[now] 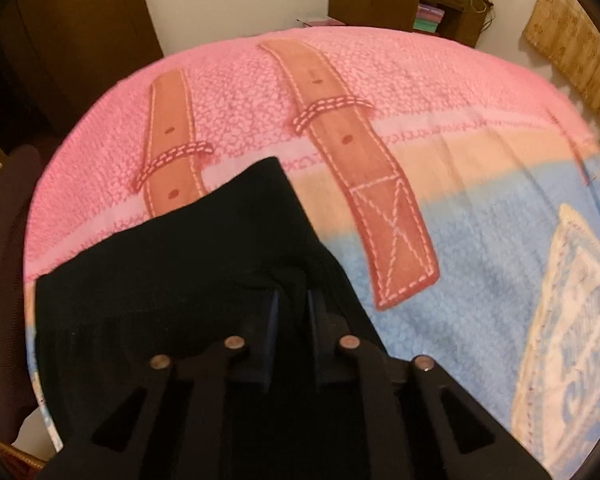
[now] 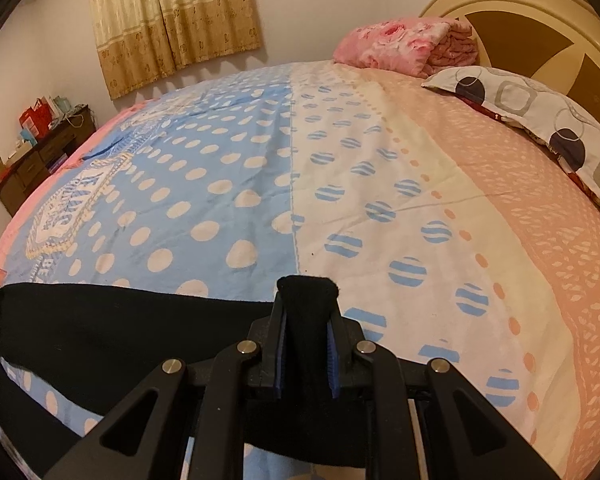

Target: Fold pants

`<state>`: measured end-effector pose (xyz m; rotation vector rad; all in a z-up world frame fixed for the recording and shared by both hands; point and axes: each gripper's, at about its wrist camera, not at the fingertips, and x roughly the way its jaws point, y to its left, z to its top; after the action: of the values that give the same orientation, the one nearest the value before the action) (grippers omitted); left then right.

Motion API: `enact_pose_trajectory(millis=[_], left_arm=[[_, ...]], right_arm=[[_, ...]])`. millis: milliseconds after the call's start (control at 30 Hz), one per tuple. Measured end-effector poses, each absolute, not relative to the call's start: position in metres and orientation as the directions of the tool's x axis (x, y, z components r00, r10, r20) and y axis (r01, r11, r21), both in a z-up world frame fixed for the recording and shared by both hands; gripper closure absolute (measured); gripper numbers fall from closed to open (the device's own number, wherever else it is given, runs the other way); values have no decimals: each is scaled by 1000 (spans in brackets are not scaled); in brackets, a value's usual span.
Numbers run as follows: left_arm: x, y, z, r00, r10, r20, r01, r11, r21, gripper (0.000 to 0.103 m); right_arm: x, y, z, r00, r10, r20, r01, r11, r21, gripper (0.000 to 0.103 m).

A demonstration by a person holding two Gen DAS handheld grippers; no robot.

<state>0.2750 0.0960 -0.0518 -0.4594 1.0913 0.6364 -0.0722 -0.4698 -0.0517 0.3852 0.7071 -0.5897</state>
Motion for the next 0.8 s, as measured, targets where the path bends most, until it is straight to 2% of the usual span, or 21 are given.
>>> enact_pose_trajectory(millis=[167, 367, 567, 667, 733, 800], left_arm=[[258, 117, -38, 389, 133, -912, -623, 767, -154, 97], [233, 143, -5, 471, 111, -875, -597, 770, -224, 98], [224, 158, 6, 495, 95, -864, -530, 821, -213, 98], [246, 147, 4, 478, 22, -878, -347, 923, -166, 96], [257, 127, 0, 444, -57, -894, -151, 979, -138, 96], [265, 114, -11, 364, -187, -913, 0, 980, -200, 96]], right_arm=[[-80, -464, -38, 630, -382, -676, 622, 769, 146, 86], [-90, -452, -19, 666, -391, -635, 609, 777, 160, 86], [-95, -447, -12, 680, -387, -623, 605, 775, 180, 86], [-97, -446, -14, 681, -382, -625, 603, 777, 182, 86], [-97, -446, -16, 676, -380, -631, 603, 778, 177, 86], [-98, -447, -19, 668, -381, -639, 605, 778, 168, 86]])
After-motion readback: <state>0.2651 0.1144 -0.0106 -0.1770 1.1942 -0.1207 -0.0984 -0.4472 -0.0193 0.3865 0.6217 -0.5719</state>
